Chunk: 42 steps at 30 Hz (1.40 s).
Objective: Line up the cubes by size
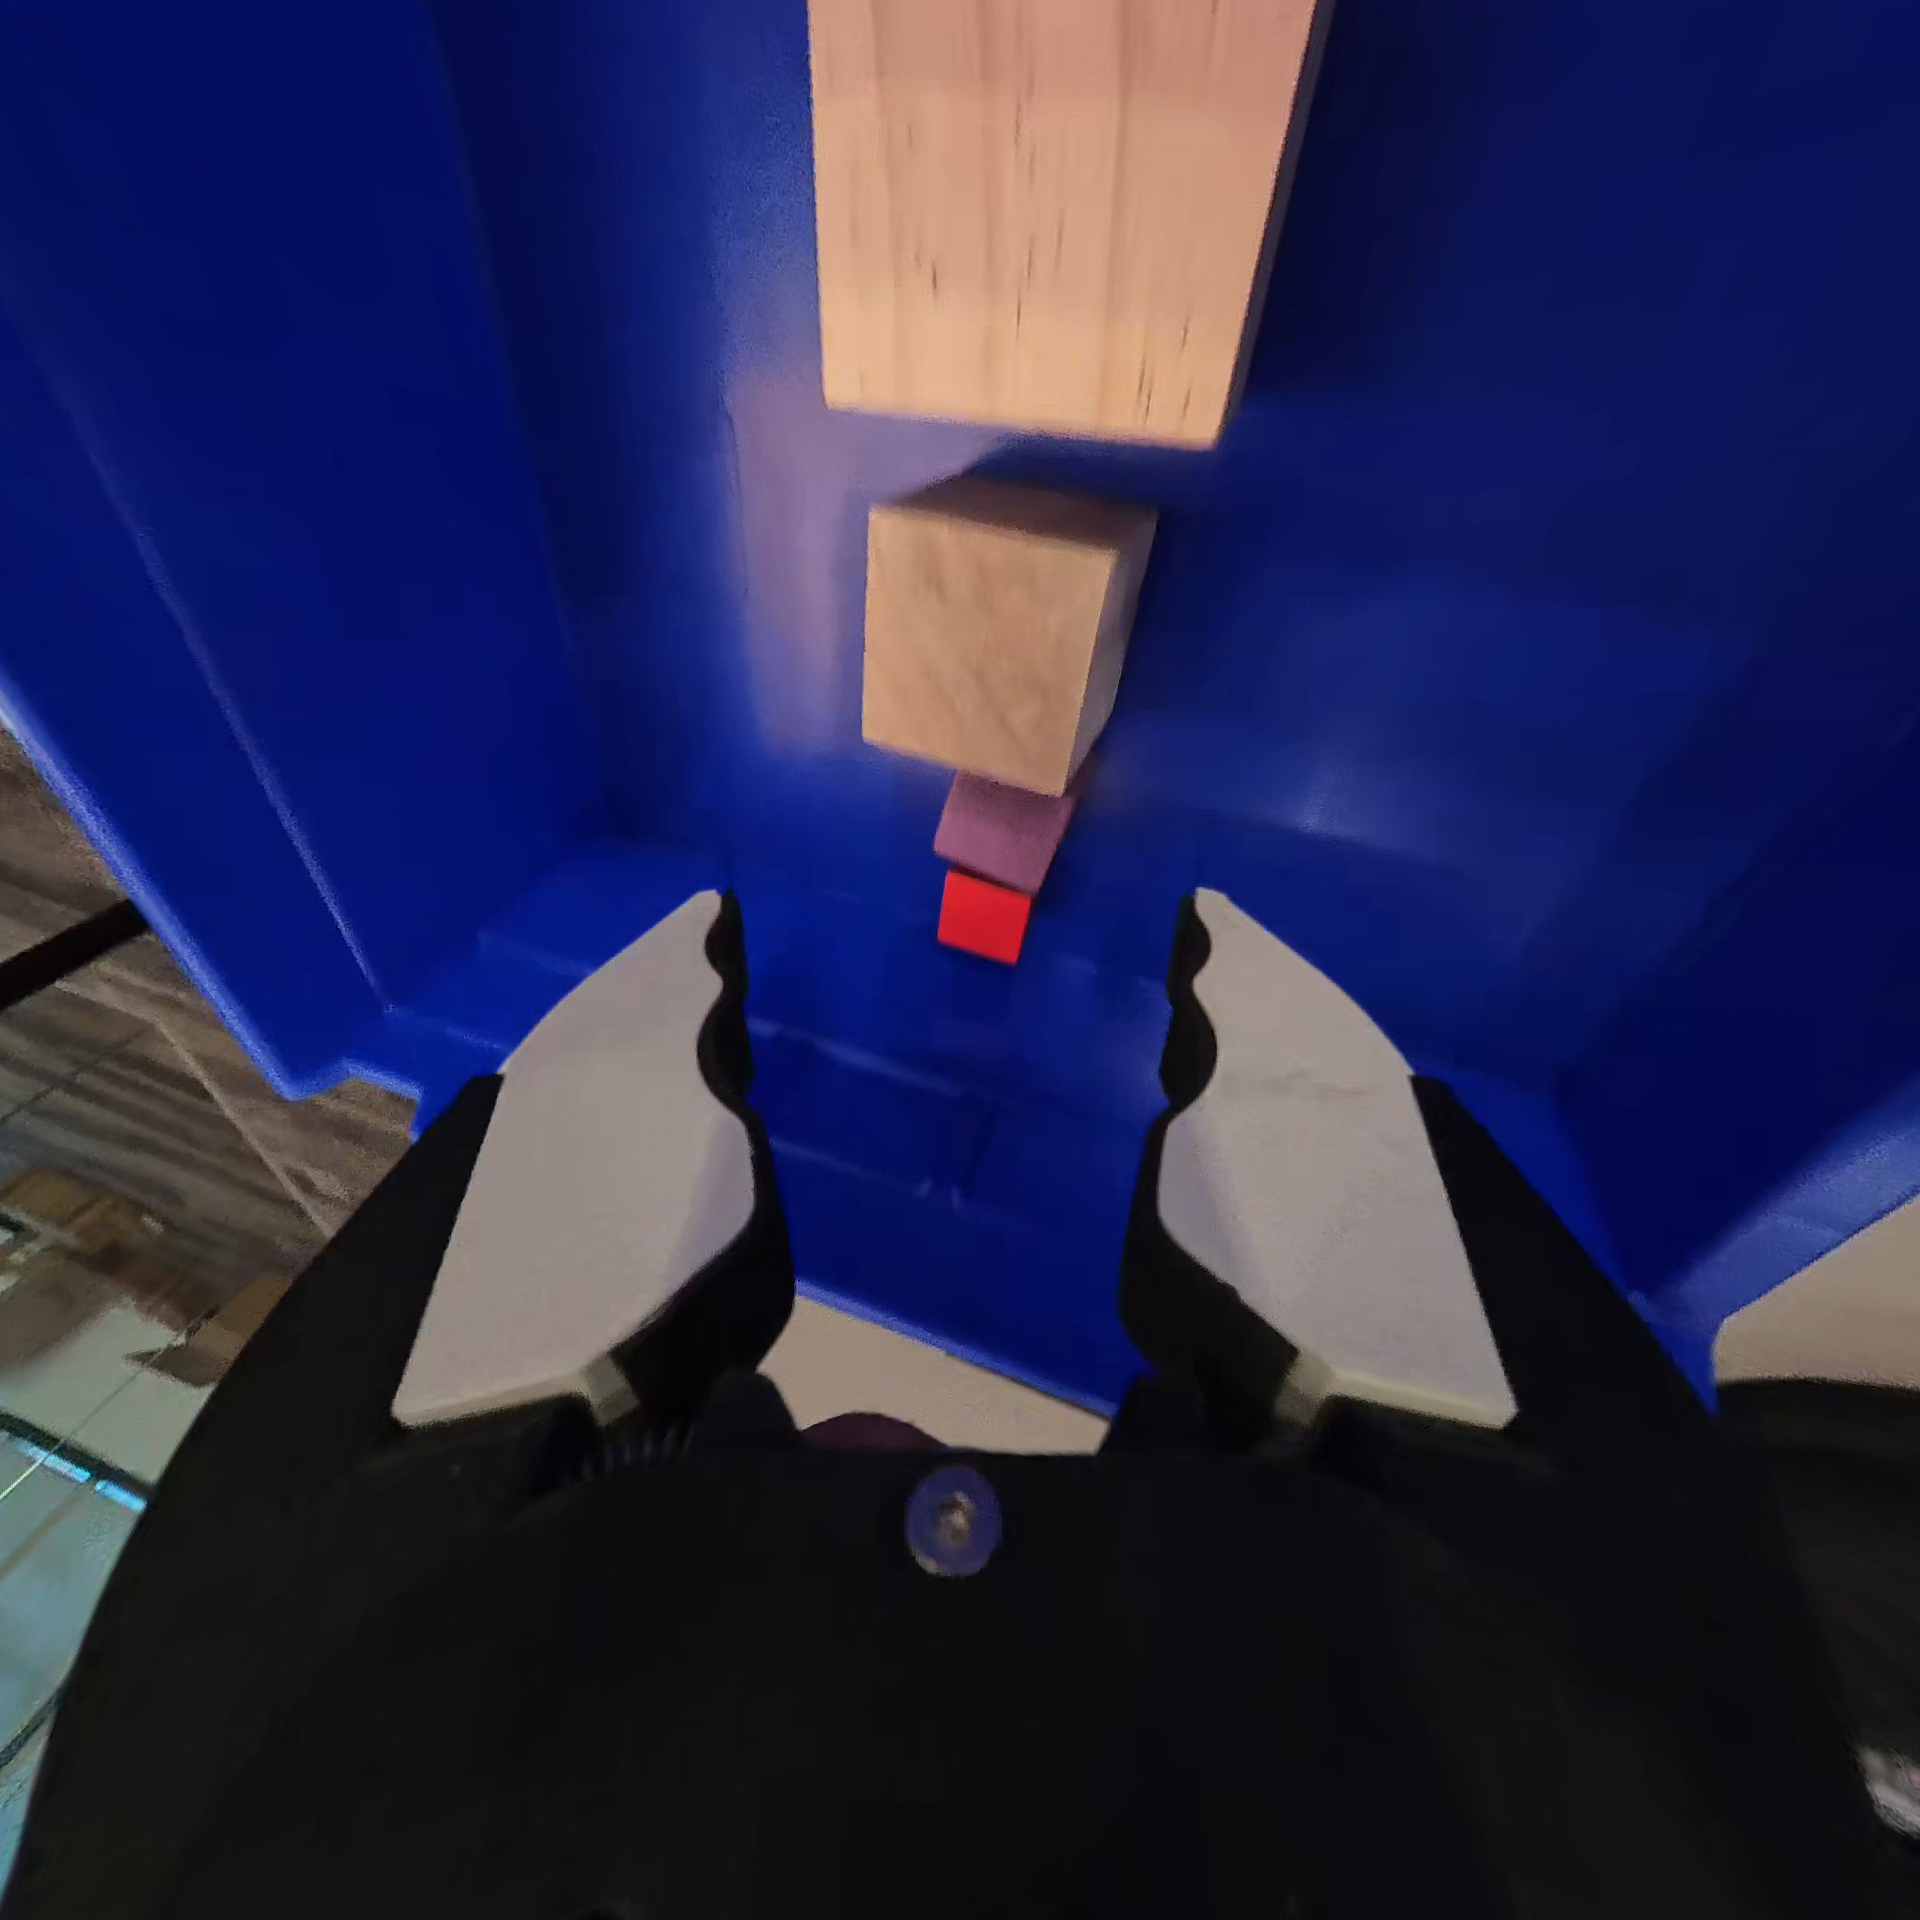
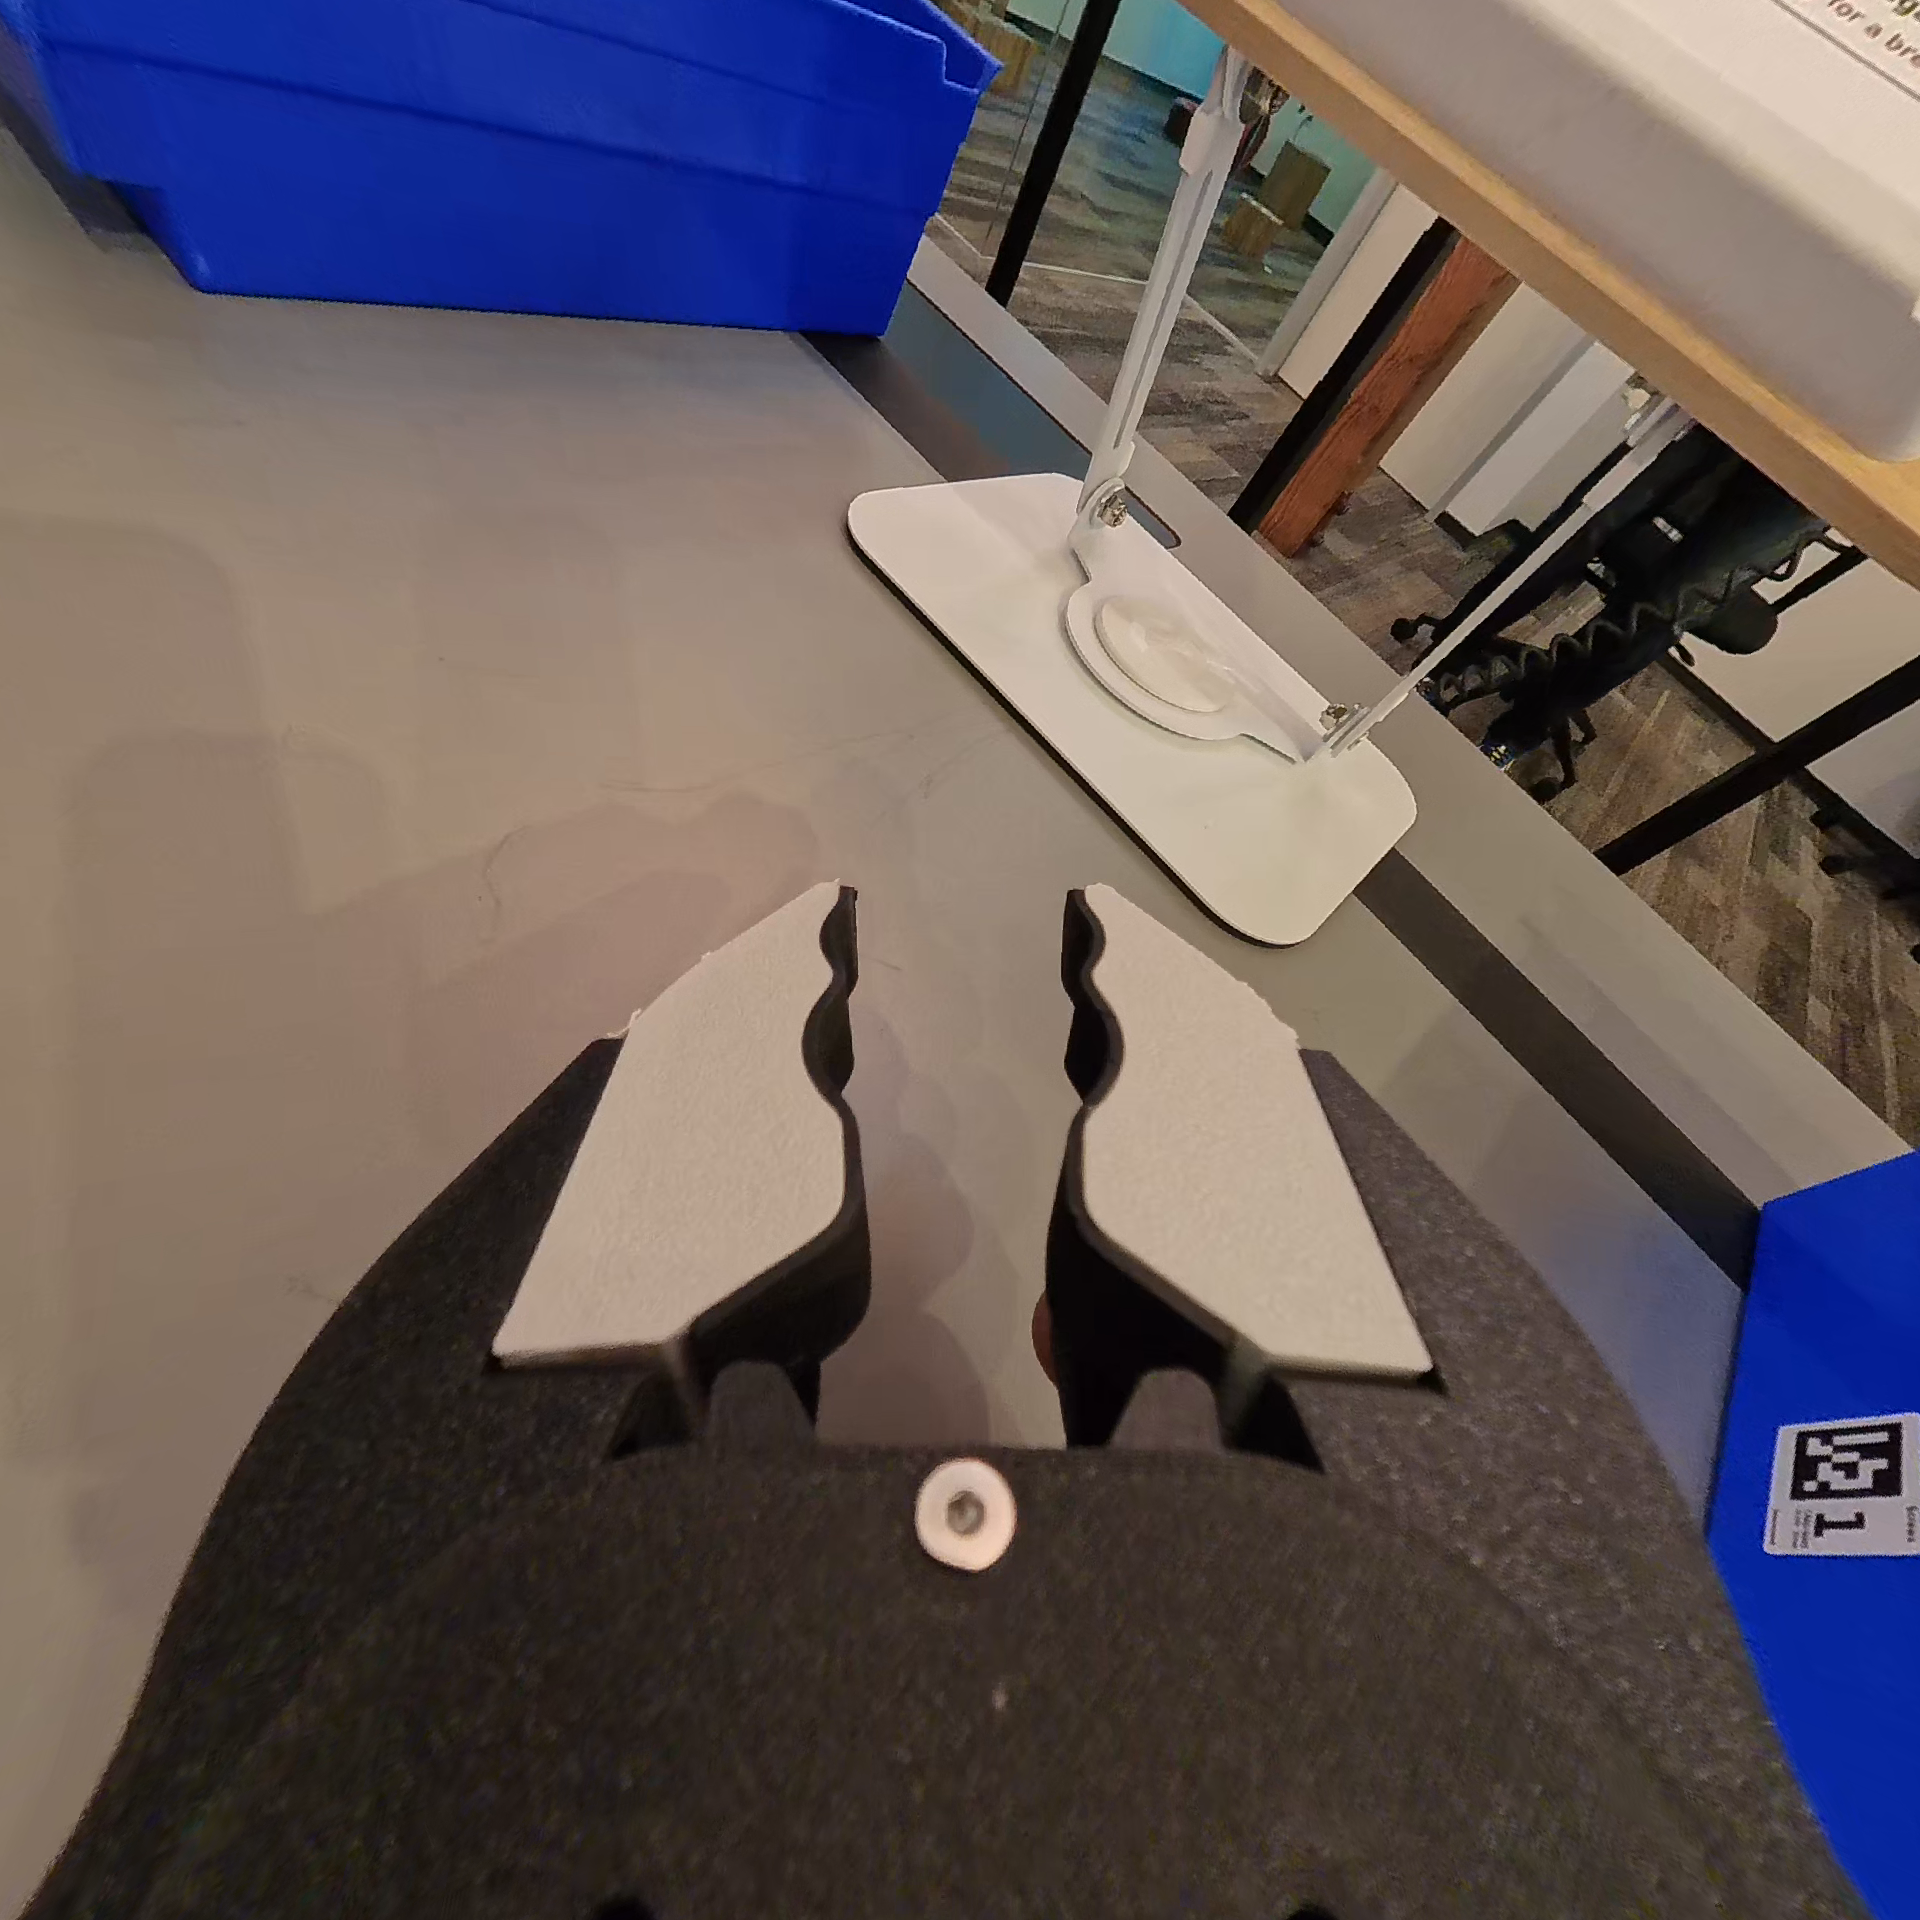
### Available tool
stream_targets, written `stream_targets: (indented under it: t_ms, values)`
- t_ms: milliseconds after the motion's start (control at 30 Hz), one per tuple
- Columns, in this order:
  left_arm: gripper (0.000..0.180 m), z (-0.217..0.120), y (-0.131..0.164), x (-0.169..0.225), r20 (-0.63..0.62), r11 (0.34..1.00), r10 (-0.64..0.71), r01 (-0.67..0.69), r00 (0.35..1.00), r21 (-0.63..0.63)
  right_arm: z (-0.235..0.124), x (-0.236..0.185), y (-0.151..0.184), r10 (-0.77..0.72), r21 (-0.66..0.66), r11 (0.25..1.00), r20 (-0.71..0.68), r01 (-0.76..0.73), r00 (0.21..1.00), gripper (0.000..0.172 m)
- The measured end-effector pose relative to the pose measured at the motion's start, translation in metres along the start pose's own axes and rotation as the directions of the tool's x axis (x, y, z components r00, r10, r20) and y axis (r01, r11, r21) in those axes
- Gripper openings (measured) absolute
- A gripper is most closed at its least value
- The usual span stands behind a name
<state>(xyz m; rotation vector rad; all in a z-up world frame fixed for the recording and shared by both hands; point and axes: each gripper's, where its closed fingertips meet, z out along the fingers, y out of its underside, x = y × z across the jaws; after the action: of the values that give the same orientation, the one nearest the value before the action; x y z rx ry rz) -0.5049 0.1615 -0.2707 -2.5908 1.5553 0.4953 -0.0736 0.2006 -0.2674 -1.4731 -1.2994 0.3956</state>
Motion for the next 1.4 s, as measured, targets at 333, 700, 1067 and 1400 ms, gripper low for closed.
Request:
stream_targets:
  t_ms: [333, 700, 1067, 1400]
  values:
    - [0.054, 0.031, 0.025, 0.007, -0.086, 0.980, 0.053, -0.069, 0.995, -0.187, 0.000, 0.000, 0.000, -0.001, -0.001, 1.000, 0.001, 0.001, 1.000, 0.037]
    - [0.035, 0.042, 0.029, 0.005, -0.131, 0.952, 0.081, -0.116, 0.988, -0.284, 0.000, 0.000, 0.000, -0.001, 0.000, 1.000, 0.002, 0.001, 1.000, 0.037]
    - [0.022, 0.039, 0.032, 0.007, -0.119, 0.948, 0.073, -0.106, 0.990, -0.300, 0.000, 0.001, 0.000, 0.000, 0.000, 1.000, 0.001, 0.000, 1.000, 0.037]
    - [0.021, -0.023, 0.030, -0.009, 0.081, 0.986, -0.026, 0.039, 0.996, -0.160, 0.000, 0.002, -0.001, 0.001, 0.008, 1.000, -0.003, -0.001, 1.000, 0.037]
